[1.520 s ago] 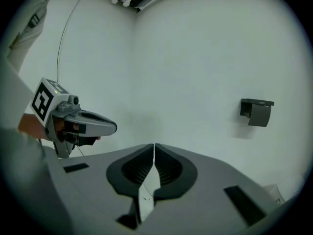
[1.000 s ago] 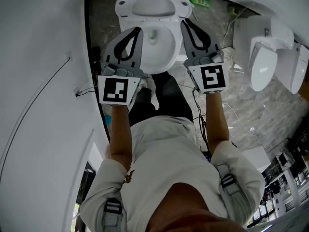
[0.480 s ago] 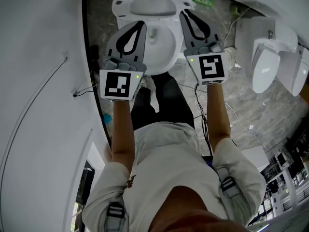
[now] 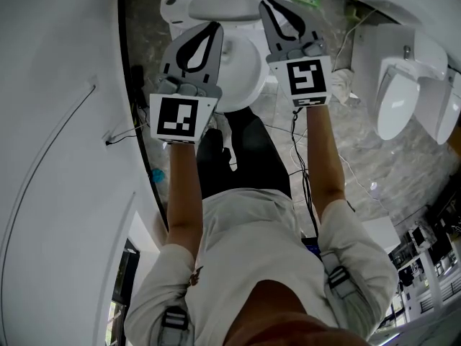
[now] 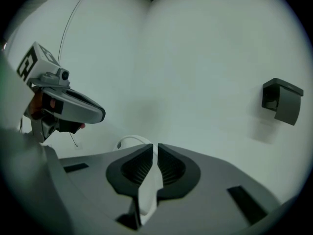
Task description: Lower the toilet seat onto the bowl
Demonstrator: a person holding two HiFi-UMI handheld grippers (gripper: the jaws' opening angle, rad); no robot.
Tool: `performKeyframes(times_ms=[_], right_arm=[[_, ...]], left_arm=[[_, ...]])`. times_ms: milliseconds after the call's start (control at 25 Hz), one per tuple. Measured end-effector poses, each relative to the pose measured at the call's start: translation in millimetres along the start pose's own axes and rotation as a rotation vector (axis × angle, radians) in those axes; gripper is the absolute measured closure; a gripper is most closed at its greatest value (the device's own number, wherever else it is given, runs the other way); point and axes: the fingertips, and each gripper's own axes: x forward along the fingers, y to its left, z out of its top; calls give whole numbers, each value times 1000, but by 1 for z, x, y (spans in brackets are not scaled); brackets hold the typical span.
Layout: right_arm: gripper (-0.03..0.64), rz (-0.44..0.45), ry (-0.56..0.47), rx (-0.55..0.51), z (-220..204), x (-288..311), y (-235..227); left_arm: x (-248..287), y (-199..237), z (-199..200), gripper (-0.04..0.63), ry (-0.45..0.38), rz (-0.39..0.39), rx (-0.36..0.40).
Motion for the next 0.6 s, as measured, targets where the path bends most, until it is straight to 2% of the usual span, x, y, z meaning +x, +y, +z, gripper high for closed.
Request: performKeyframes(times_ms=[80, 240, 400, 600], right_arm=[[580, 1, 2, -15, -2, 7, -2], [512, -2, 21, -76, -8, 28, -6], [494, 7, 49, -141, -15, 48, -5], [479, 9, 85, -172, -26, 64, -5]], left_arm=[[2, 1, -3, 568, 1, -2, 2], [6, 6, -5, 568, -1, 4, -1], [6, 9, -9, 568, 1, 7, -7], [7, 15, -15, 568, 14, 10, -22]])
